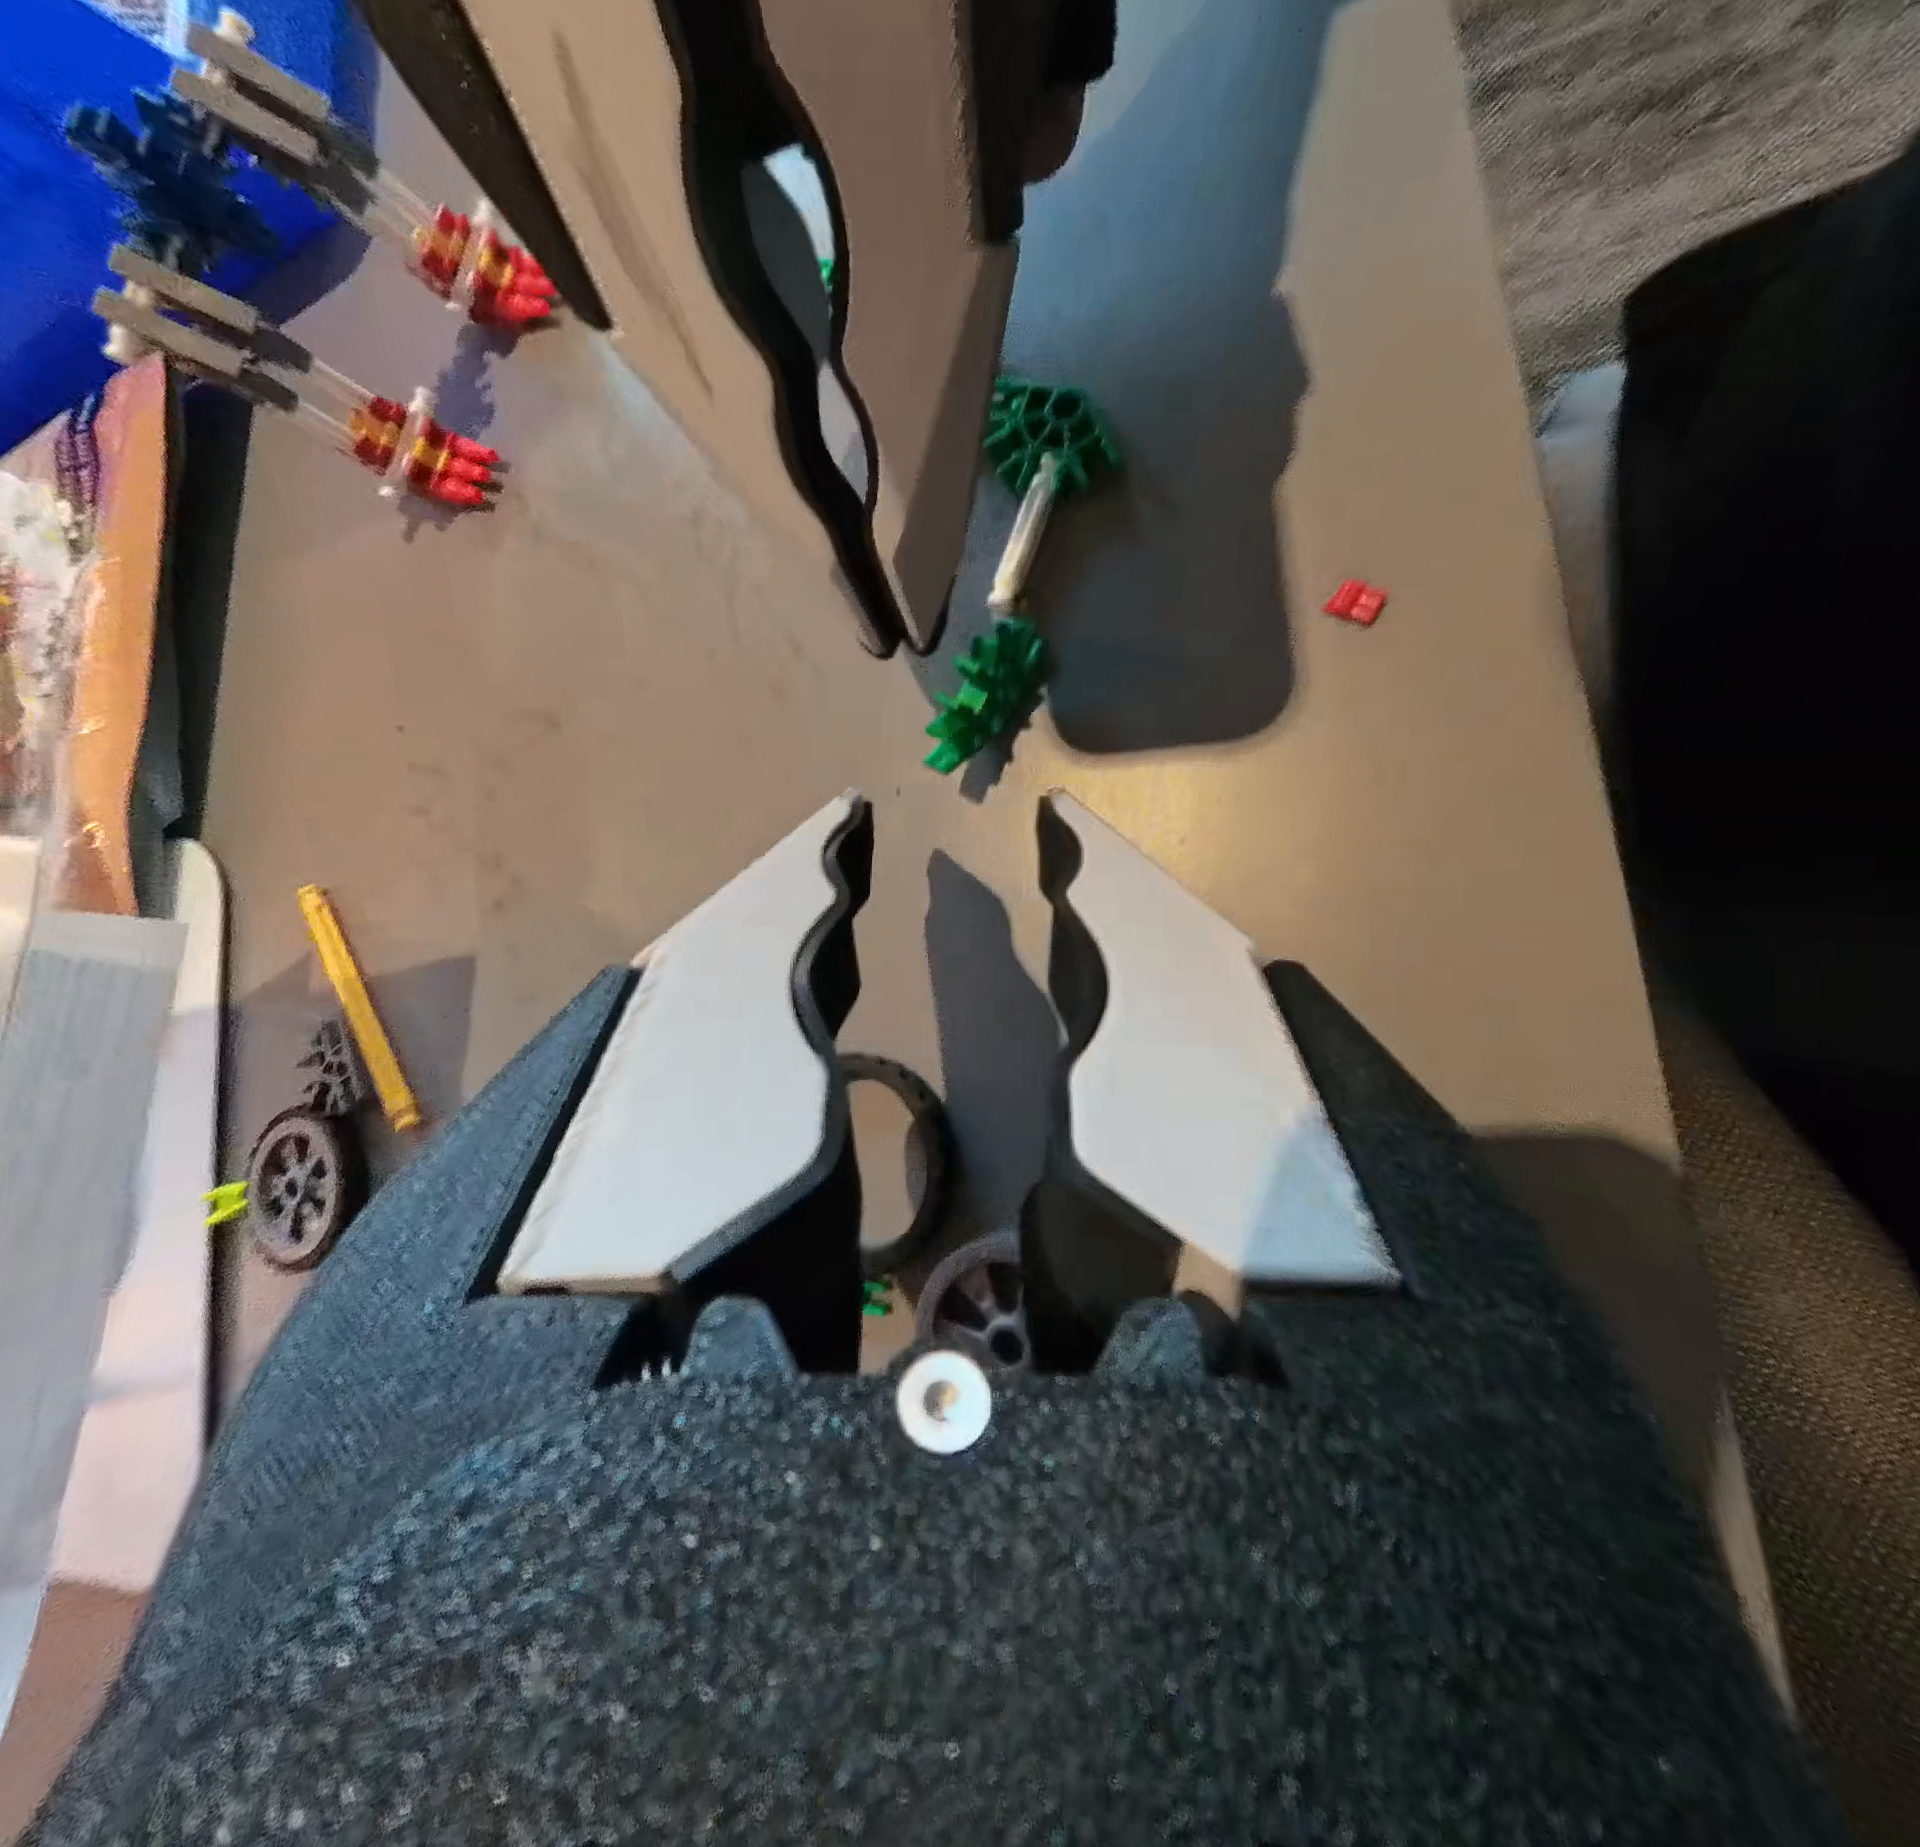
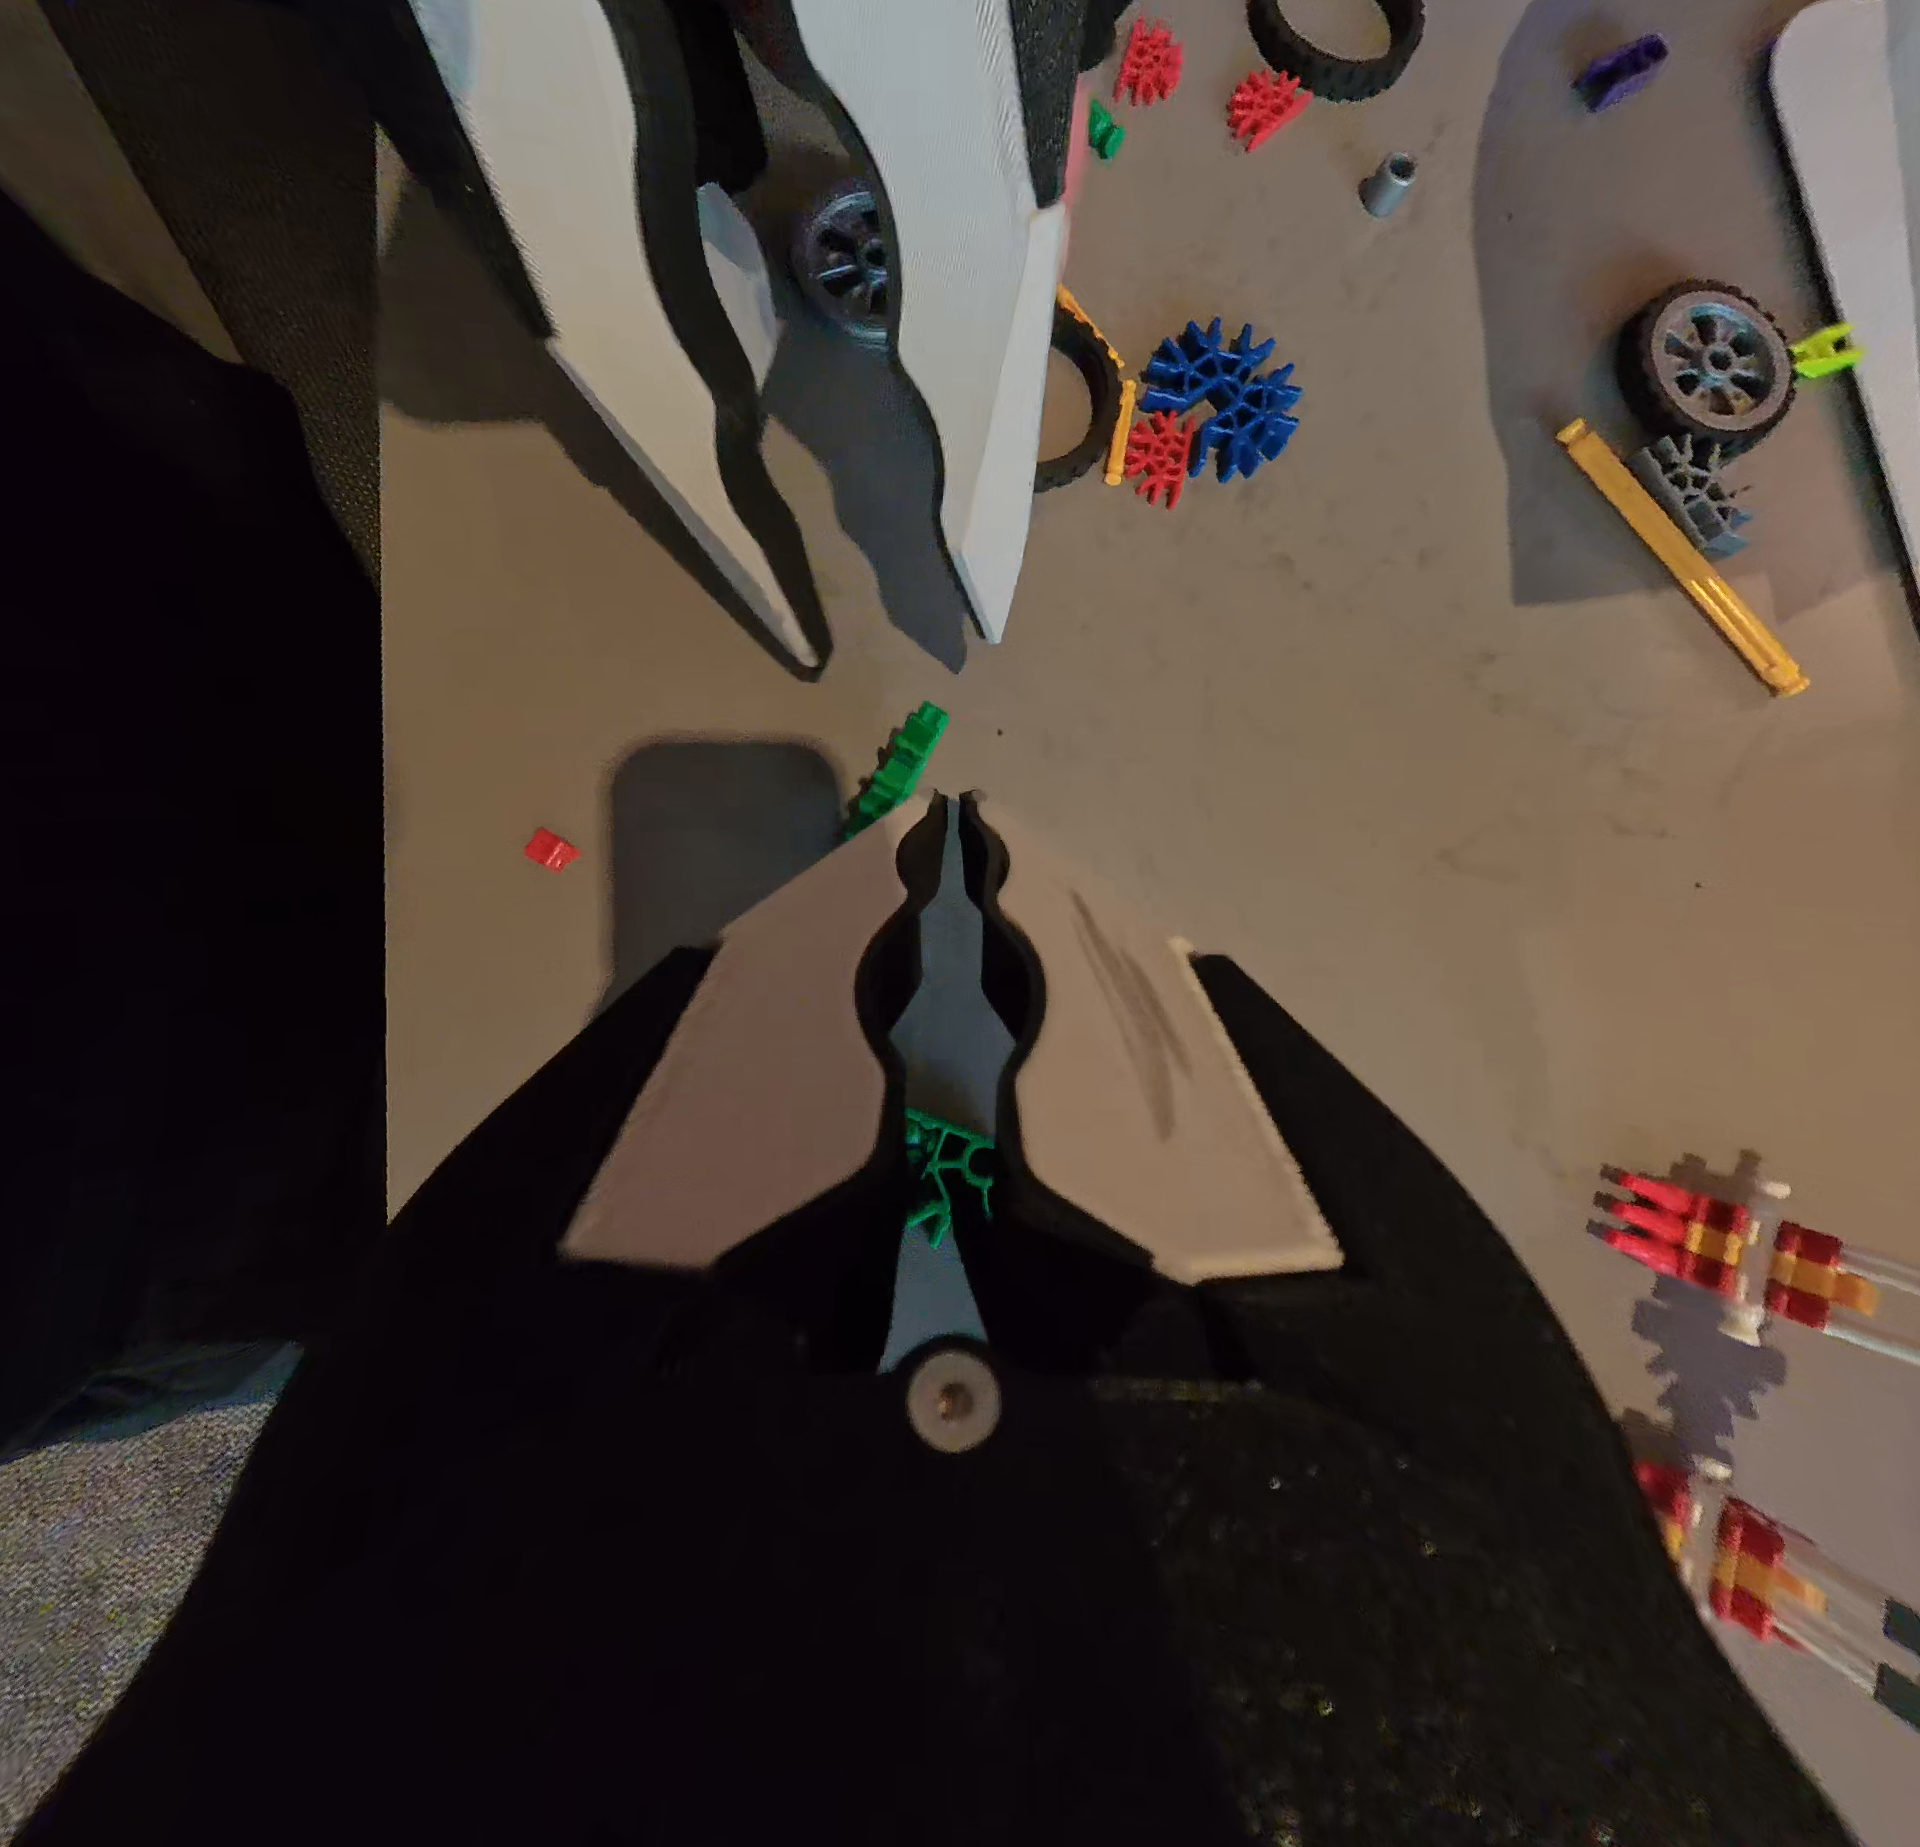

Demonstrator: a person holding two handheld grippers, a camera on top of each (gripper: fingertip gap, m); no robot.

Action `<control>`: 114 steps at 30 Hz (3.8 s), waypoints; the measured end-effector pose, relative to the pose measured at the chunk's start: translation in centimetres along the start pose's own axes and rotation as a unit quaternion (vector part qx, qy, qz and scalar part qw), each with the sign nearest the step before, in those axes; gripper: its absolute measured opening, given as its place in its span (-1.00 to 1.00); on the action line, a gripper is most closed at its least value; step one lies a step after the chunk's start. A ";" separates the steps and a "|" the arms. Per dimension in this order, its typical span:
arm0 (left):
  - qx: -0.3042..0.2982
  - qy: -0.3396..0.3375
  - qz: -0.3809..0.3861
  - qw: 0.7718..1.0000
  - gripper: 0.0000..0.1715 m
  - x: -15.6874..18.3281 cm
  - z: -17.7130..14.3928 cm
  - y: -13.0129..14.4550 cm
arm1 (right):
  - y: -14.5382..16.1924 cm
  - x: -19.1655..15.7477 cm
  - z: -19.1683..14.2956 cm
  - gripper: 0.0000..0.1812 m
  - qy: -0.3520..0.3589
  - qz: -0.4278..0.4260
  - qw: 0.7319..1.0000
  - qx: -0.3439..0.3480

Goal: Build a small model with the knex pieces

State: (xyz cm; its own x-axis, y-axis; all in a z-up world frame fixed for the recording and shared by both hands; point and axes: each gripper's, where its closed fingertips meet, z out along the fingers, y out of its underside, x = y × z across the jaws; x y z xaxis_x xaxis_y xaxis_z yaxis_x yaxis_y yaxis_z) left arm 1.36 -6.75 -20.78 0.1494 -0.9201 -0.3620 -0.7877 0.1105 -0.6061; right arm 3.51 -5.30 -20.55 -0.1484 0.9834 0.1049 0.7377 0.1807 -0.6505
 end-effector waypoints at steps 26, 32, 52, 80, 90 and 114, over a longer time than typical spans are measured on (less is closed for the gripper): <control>-0.016 0.012 0.000 1.000 -0.64 2.0 0.9 -0.1 | 0.0 -3.0 -0.6 -0.98 -0.017 -0.026 0.999 0.021; 0.000 0.045 -0.063 0.997 -0.63 2.7 1.6 -1.2 | 1.2 -2.4 -1.8 -0.98 -0.002 0.005 1.000 0.030; -0.035 0.066 -0.132 0.988 -0.55 2.7 1.4 -0.5 | 0.1 -5.0 1.4 -1.00 -0.034 -0.015 0.999 0.037; 0.009 0.129 0.029 0.991 -0.73 1.1 2.1 -3.2 | 2.9 -1.1 -2.5 -0.99 0.019 0.040 0.998 0.040; 0.033 0.195 0.092 0.976 -0.73 0.9 2.4 -3.4 | 2.6 -1.1 -1.9 -0.99 0.002 0.046 0.998 0.038; 0.028 0.240 0.118 0.963 -0.73 1.6 3.4 -2.5 | 2.7 -1.1 -0.7 -1.00 -0.008 0.039 0.999 0.018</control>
State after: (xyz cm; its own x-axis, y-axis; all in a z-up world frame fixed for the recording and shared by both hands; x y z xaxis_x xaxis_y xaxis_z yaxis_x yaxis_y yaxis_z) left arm 5.65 -7.17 -22.23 -0.3335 -0.9332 -0.1339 -0.7310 0.3457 -0.5883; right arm 6.16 -5.89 -21.89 -0.1020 0.9940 0.0405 0.7230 0.1020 -0.6833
